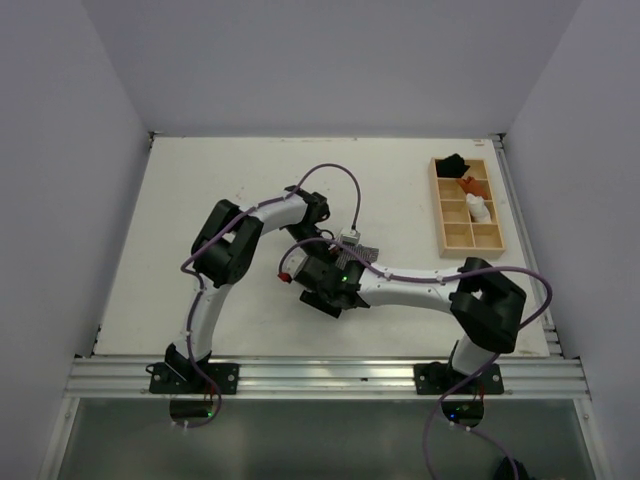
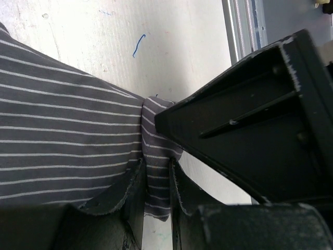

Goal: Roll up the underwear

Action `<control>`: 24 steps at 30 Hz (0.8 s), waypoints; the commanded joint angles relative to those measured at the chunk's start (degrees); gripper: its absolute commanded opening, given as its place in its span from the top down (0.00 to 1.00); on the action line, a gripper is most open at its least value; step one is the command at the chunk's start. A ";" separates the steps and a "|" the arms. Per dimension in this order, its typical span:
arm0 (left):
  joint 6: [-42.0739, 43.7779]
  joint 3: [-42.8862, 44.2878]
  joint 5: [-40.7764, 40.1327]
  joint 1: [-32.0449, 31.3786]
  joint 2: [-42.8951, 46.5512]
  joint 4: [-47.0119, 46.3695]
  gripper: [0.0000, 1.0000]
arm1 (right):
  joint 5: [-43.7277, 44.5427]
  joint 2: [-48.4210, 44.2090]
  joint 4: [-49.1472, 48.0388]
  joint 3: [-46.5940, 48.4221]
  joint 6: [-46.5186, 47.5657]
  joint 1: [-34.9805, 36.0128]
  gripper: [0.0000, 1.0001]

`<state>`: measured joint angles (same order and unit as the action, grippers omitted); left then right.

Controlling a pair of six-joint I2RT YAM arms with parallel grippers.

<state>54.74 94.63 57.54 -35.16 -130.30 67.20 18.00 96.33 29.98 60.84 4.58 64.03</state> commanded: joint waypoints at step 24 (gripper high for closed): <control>-5.58 -17.28 1.98 3.69 12.86 -11.72 0.42 | -24.59 2.10 -9.32 -2.92 -4.14 -12.88 0.89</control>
<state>49.34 80.68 61.23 -30.63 -122.96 56.93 -3.99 96.07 21.87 58.59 5.50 56.60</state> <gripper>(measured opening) 0.577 0.240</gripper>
